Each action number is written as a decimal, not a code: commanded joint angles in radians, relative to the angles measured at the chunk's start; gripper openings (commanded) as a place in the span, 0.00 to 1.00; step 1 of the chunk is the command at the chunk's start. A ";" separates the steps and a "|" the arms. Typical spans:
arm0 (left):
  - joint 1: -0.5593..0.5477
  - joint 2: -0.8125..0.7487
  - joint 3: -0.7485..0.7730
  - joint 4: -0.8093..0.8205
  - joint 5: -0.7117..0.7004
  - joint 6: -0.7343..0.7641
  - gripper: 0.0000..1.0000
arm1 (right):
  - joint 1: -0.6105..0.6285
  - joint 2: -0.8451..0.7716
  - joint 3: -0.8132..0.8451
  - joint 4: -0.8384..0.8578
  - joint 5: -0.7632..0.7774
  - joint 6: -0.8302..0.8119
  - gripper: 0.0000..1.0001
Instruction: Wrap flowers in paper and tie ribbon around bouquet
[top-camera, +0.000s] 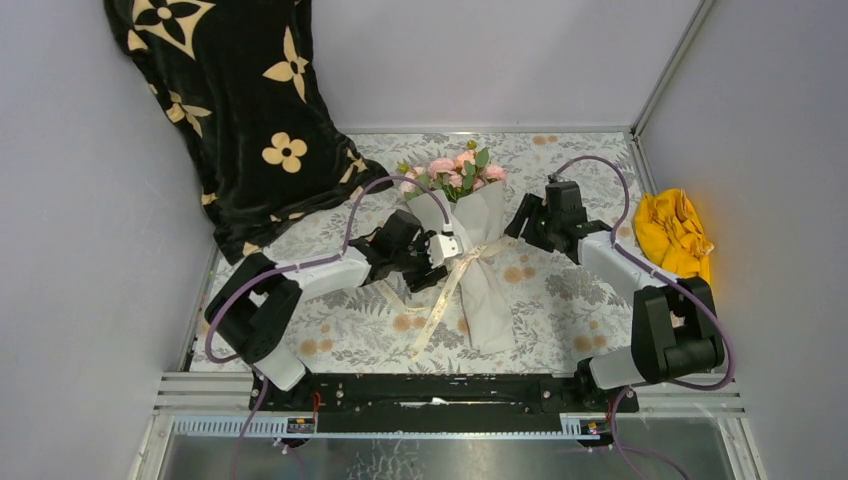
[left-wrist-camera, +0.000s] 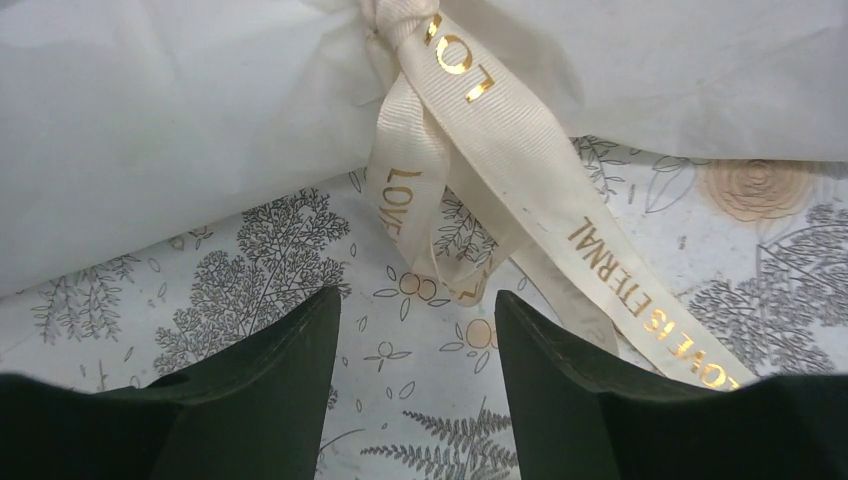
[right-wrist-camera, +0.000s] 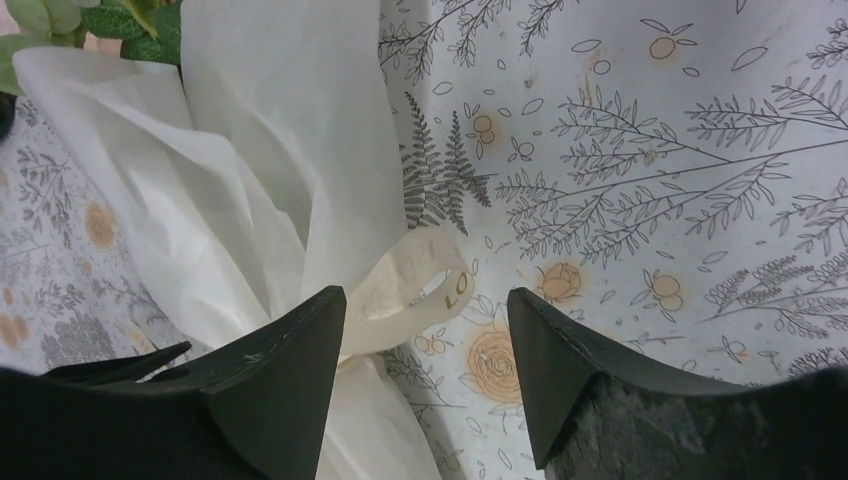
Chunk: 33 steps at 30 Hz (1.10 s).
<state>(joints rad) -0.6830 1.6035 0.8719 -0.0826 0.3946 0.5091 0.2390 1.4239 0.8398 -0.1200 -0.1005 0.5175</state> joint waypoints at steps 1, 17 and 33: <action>-0.011 0.051 -0.024 0.174 -0.039 0.046 0.64 | -0.006 0.042 -0.008 0.138 -0.022 0.056 0.68; -0.049 0.089 -0.026 0.194 -0.049 0.194 0.03 | -0.011 0.139 -0.083 0.283 -0.098 0.083 0.13; 0.057 0.023 -0.163 0.314 -0.123 0.530 0.00 | -0.024 0.030 -0.248 0.230 -0.076 -0.007 0.00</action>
<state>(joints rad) -0.6487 1.6165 0.7818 0.1448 0.2722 0.8505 0.2241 1.4853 0.6216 0.1158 -0.1822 0.5610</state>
